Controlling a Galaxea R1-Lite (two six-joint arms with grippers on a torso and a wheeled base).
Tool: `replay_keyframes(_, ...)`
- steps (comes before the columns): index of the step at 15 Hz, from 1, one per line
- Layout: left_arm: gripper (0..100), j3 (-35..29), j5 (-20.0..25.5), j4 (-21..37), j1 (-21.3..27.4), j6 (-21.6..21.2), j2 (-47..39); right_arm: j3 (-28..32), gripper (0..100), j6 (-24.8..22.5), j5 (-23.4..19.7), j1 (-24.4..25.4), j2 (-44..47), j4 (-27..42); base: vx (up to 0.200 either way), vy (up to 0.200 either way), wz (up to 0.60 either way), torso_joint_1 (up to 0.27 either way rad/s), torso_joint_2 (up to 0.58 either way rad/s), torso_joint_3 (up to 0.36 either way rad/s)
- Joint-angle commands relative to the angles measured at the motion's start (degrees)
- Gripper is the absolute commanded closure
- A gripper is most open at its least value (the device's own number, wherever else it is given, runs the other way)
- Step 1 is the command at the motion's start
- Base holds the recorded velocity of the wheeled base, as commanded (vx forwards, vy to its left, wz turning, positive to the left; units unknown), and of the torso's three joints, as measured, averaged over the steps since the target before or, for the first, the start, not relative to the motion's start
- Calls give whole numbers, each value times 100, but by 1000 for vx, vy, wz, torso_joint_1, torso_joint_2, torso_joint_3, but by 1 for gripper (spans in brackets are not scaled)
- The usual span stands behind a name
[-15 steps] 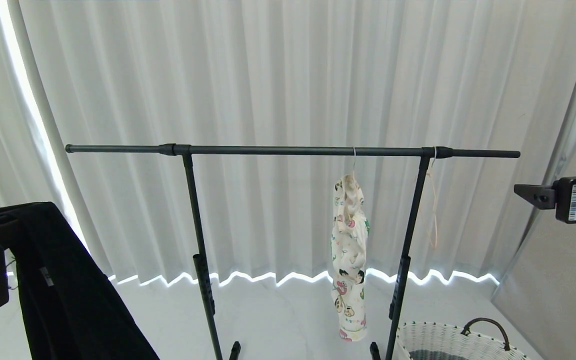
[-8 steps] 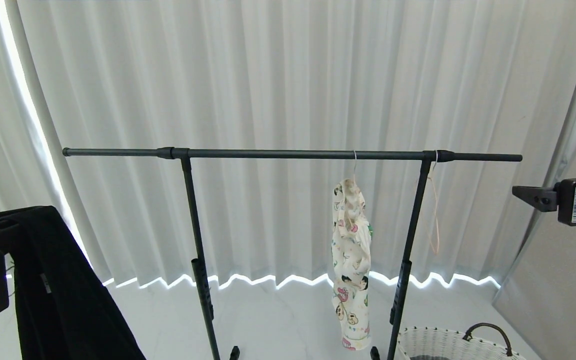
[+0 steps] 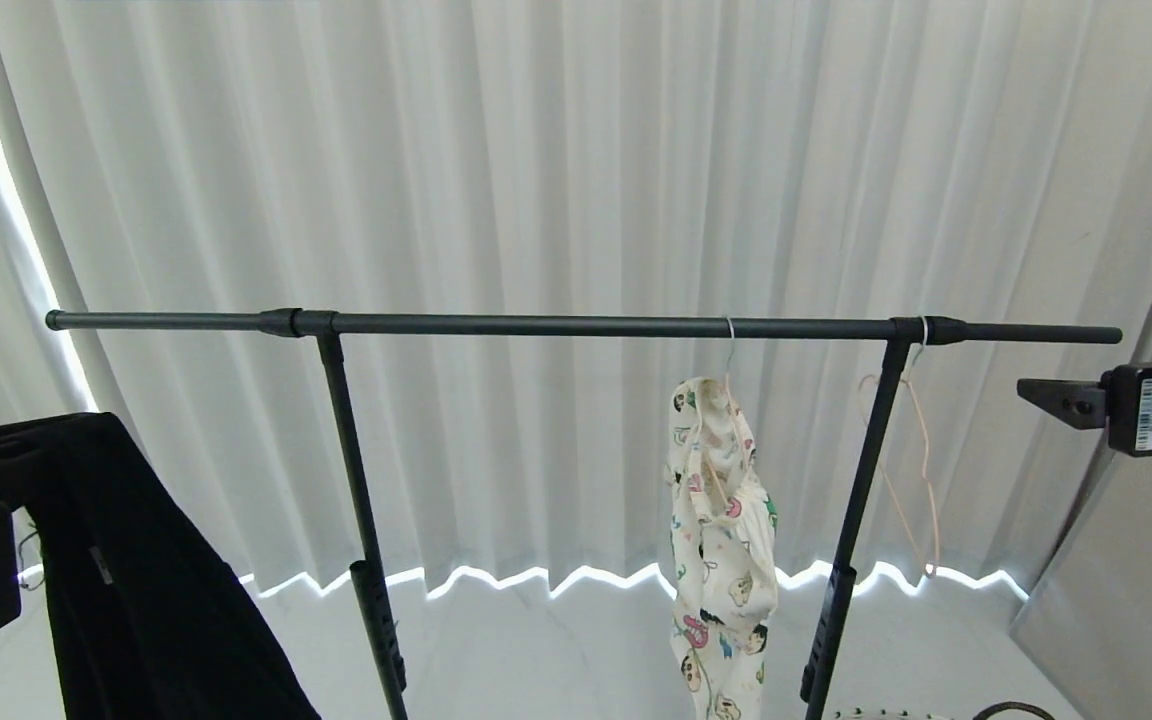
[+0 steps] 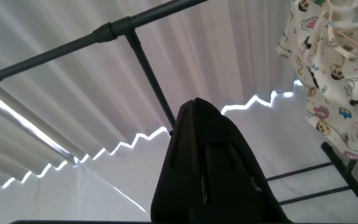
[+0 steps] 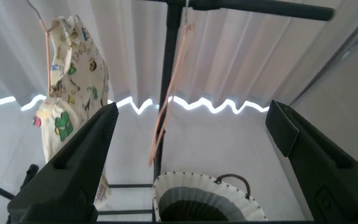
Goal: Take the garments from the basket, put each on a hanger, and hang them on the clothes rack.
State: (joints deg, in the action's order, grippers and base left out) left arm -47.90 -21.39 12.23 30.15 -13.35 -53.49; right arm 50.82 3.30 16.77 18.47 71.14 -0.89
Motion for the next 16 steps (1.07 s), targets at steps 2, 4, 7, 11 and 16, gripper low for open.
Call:
replay_keyframes(2,100,0,-5,8,0,-10,-12,-143,0,4,-95,-247,31,1,200,0,0,2,2,7)
replay_keyframes(4,100,0,-5,-1,0,-1,-12,-248,0,48,-95,-318,40,1,200,0,0,-5,2,2)
replay_keyframes(7,100,0,-5,-1,0,-10,-12,-266,0,364,-95,-318,163,1,133,0,0,0,2,3)
replay_keyframes(11,100,-9,-5,-1,0,-10,14,-327,0,900,-95,-300,541,10,0,0,0,0,0,0)
replay_keyframes(16,100,-27,-5,-1,0,-397,278,-802,0,1805,-43,-282,1358,-78,0,0,0,0,0,0)
